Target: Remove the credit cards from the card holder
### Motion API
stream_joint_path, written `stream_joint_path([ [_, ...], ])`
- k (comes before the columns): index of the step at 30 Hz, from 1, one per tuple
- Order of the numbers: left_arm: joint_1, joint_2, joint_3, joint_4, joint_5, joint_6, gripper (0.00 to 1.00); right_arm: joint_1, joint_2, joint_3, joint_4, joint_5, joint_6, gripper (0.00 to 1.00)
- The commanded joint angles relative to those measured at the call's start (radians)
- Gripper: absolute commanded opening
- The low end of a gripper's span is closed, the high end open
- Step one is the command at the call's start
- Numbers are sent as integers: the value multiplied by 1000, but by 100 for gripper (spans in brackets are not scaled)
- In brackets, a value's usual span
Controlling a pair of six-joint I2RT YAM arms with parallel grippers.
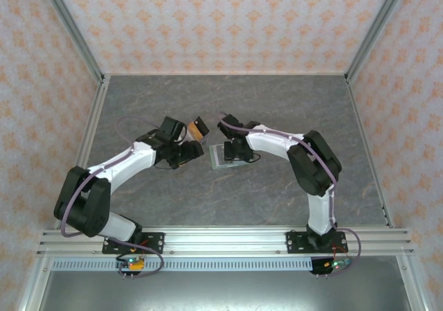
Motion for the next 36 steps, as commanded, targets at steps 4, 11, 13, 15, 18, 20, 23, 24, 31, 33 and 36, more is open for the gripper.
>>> stream_joint_path([
  [4,-76,108,78,86,27,-39,55,-16,21,-42,-12,16,33,41],
  [11,-133,230,169,95,32,-66,41,-16,19,-65,4,12,49,40],
  [13,-144,268,191,96,33,-68,36,-16,19,-69,6,9,53,39],
  [15,-147,302,210,94,34,-66,32,-16,18,-72,8,8,56,39],
  [18,-148,337,232,92,37,-63,30,-16,14,-77,14,4,61,39],
  [20,-147,354,244,92,42,-61,30,-16,14,-82,18,1,60,38],
  [23,-147,375,252,88,41,-58,29,-17,12,-88,24,-2,62,38],
  [24,-148,380,251,90,41,-60,29,-17,12,-91,26,-5,61,38],
  [31,-146,406,245,101,47,-63,29,-17,16,-100,40,-14,65,37],
  [33,-147,408,241,103,51,-63,29,-19,18,-102,42,-17,63,37],
  [36,-147,409,240,109,63,-61,28,-19,18,-106,47,-24,65,37],
])
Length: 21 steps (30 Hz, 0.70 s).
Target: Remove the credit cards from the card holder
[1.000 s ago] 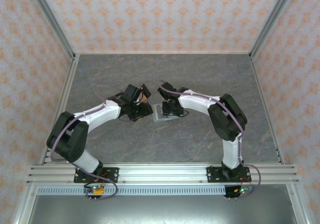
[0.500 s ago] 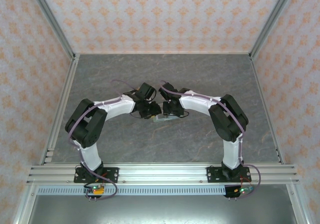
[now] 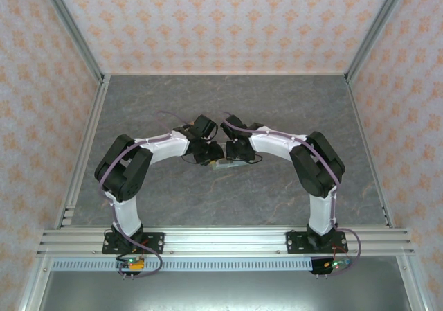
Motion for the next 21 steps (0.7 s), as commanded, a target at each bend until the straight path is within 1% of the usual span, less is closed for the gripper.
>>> stream_joint_path([
  [1,-1,25,11,16,19,-1,28,-9,44,-52,-13,-18,19,37],
  [5,-2,27,15,27,37,1,23,-11,45,-57,-8,-24,19,34],
  [14,-1,15,14,62,68,6,21,-15,38,-66,1,-37,27,34],
  [16,-1,6,11,62,62,6,20,-15,27,-70,6,-42,30,34],
  [19,-2,-16,4,51,37,9,11,-17,-2,-73,17,-44,28,34],
  [21,-2,-37,-15,60,24,3,3,-17,-39,-86,43,-58,30,35],
])
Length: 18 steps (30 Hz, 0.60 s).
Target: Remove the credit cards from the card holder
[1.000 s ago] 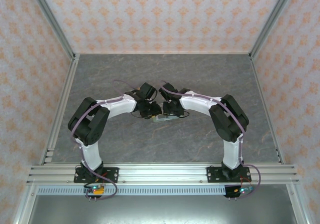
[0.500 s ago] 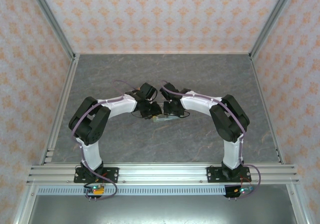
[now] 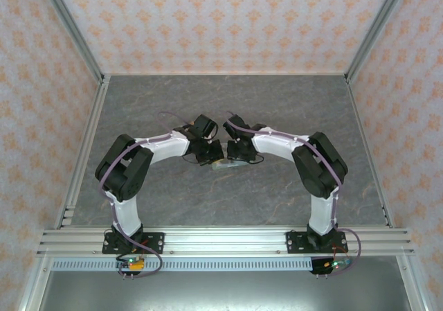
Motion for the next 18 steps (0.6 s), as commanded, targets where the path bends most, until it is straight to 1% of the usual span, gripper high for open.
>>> stream_joint_path([
  [1,-3,-46,-21,31,-28,5,0,-4,-26,-53,8,-32,20,35],
  [6,-3,-83,-58,12,-42,14,0,-4,-130,-90,45,-47,28,40],
  [11,-3,-136,-82,-37,-61,45,0,-4,-231,-128,60,-15,31,42],
  [14,-3,-147,-97,10,-12,30,1,-5,-278,-152,74,10,34,42],
  [16,-4,-141,-99,62,27,8,5,-5,-298,-160,77,30,37,42],
  [18,-5,-132,-95,119,55,-19,14,-5,-315,-170,79,51,43,42],
])
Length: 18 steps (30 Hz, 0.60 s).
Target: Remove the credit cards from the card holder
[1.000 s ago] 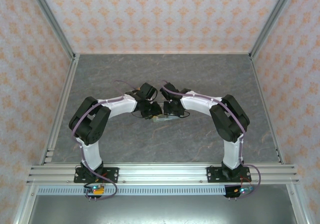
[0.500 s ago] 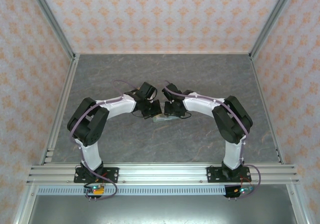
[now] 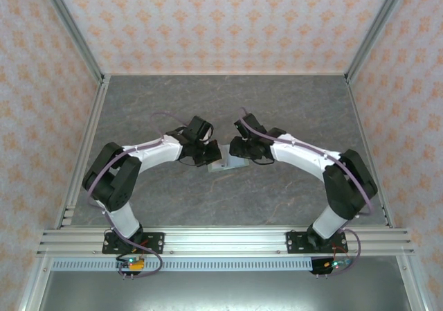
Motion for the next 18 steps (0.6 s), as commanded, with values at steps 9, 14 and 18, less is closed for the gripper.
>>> stream_joint_path([
  [9,-40,76,114,201,117,-96,55,-11,-118,-64,-5,158,50,42],
  [14,-48,122,164,182,102,-122,60,-30,-174,-80,0,171,64,42],
  [18,-42,115,156,175,73,-125,61,-34,-170,-59,-15,154,44,42],
])
